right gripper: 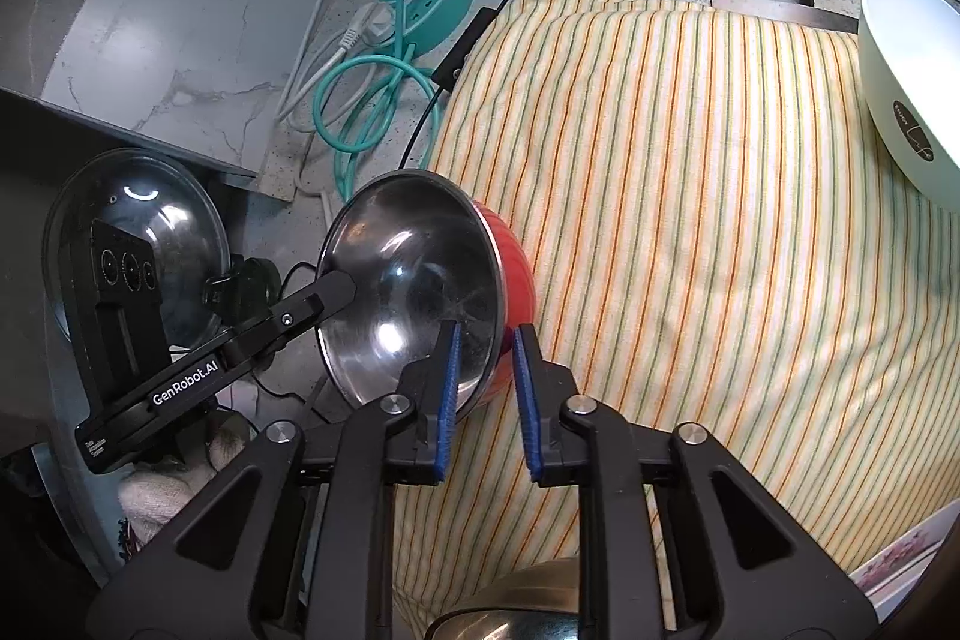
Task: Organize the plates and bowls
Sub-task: 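Lift the red-outside bowl and lower it into the large steel bowl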
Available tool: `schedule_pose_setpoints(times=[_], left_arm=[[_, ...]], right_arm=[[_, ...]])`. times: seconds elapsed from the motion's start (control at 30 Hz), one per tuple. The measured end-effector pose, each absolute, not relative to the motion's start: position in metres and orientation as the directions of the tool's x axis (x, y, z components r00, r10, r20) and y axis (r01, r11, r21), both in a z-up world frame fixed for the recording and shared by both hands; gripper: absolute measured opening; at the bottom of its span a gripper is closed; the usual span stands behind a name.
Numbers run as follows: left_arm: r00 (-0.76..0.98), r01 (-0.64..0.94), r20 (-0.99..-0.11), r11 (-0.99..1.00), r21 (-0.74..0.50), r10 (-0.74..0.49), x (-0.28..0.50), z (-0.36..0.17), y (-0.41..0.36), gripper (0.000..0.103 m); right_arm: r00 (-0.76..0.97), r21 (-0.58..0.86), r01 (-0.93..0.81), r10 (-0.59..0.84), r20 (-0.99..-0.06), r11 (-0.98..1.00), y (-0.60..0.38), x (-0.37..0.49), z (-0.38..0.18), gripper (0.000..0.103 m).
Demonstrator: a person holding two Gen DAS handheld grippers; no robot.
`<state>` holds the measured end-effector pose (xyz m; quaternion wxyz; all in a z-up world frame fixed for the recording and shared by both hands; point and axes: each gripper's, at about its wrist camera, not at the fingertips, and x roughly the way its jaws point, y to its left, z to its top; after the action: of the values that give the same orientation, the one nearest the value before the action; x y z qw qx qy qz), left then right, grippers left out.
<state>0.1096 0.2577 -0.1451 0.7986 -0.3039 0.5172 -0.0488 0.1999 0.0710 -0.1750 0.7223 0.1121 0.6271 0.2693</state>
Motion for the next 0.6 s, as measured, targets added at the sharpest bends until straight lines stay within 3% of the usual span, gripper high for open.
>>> schedule_pose_setpoints(times=[0.6], left_arm=[[0.463,-0.23,-0.806,0.828,-0.511,-0.369,0.1057,-0.1403,0.2481,0.013]], right_arm=[[0.076,0.479,-0.266,0.513,-0.855,0.837,0.0695,0.1943,-0.1716,0.013]])
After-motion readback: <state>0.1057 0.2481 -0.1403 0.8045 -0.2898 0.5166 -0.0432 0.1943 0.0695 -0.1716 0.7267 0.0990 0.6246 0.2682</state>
